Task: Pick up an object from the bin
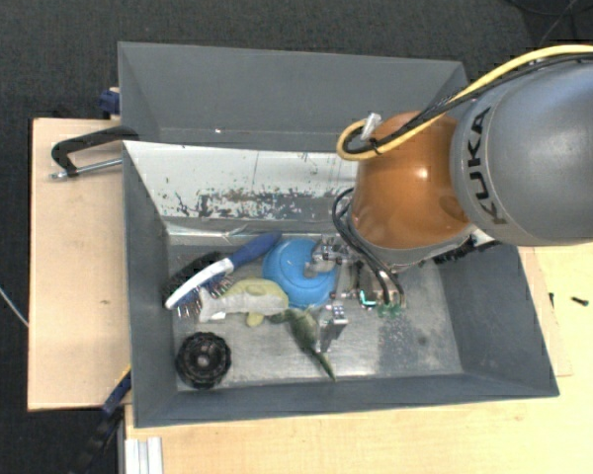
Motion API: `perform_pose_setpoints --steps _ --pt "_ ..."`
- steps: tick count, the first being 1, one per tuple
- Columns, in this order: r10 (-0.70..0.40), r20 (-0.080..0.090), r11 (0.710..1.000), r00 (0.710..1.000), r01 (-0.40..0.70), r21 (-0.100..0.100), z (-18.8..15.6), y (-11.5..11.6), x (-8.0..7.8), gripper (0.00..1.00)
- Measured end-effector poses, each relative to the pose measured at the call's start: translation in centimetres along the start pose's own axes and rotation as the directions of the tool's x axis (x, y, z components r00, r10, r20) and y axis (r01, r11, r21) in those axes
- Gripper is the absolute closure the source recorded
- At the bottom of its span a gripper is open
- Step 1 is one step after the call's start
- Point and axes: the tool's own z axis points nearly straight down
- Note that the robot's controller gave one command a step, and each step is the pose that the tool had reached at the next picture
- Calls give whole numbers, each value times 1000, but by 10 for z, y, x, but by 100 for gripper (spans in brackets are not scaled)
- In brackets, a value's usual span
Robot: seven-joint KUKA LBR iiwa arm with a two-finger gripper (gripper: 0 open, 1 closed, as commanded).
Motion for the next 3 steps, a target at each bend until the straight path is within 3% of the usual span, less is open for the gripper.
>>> perform_pose_setpoints --steps 1,2,3 --pt "47 1 999 999 -47 -1 35 26 21 0" --pt "214 5 977 977 -214 -1 39 8 19 0" --pt "287 4 958 958 -287 -2 48 4 17 0"
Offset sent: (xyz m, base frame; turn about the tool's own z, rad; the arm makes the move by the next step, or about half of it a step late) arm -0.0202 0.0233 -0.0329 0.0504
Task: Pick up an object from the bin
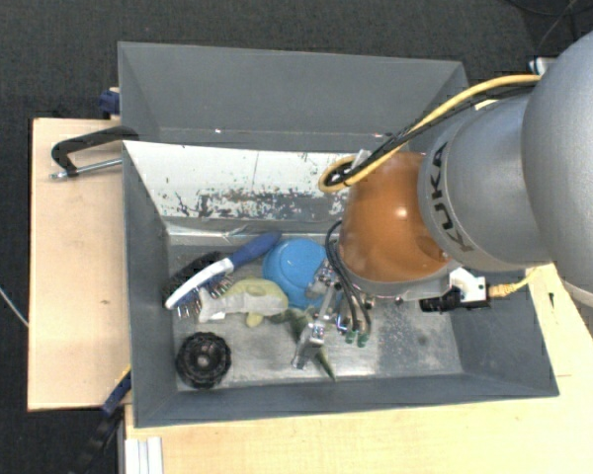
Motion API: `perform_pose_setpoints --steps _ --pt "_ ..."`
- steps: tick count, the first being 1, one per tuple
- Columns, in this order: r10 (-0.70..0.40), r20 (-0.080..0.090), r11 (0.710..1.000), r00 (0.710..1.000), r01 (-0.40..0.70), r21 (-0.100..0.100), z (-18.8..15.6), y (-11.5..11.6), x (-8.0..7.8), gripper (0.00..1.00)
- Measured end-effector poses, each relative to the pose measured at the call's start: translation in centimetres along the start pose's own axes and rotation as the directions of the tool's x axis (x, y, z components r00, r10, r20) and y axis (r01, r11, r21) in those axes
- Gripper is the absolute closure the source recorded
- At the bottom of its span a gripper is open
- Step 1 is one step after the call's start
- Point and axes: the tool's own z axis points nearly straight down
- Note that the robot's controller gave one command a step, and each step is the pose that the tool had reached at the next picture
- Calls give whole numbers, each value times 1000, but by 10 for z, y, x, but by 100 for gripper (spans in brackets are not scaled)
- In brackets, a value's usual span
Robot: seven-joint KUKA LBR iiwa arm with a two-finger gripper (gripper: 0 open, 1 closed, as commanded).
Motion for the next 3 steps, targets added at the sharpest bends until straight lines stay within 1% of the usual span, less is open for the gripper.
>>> perform_pose_setpoints --steps 1,2,3 --pt "173 4 985 985 -173 -4 32 -3 -1 0" --pt "380 12 925 925 -380 -7 34 62 14 0" --pt "380 13 925 925 -380 -10 34 62 13 100"
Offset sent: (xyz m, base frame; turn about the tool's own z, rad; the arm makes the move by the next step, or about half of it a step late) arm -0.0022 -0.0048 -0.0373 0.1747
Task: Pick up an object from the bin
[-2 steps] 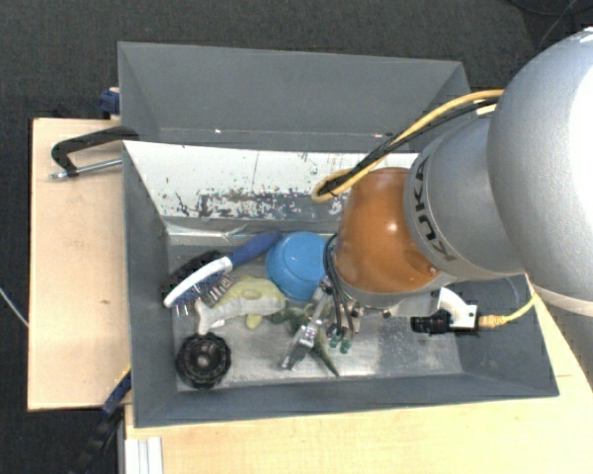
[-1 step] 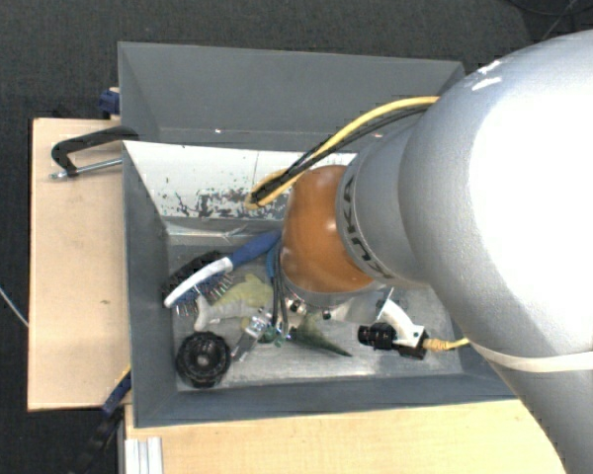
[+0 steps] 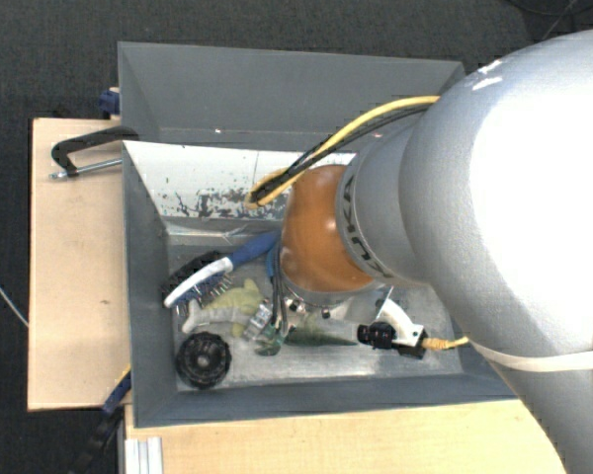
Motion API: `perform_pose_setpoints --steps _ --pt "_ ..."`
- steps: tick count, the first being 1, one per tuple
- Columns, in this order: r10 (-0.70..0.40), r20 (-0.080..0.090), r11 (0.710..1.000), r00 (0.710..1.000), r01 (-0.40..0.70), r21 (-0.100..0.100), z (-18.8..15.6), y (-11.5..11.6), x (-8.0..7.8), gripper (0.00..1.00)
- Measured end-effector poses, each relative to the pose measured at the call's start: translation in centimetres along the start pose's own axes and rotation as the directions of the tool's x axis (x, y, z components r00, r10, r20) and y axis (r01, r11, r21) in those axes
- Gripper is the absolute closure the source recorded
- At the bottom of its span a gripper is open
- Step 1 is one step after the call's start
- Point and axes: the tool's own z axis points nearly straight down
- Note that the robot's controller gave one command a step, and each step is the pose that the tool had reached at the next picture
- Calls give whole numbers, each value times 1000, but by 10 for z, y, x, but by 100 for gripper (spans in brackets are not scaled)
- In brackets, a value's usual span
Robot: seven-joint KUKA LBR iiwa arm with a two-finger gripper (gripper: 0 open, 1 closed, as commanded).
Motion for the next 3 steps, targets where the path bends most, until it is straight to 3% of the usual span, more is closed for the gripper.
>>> perform_pose_setpoints --steps 2,3 --pt "-4 -6 1000 1000 4 3 -67 4 -2 100" --pt "-7 -4 1000 1000 7 0 -130 7 -4 100"
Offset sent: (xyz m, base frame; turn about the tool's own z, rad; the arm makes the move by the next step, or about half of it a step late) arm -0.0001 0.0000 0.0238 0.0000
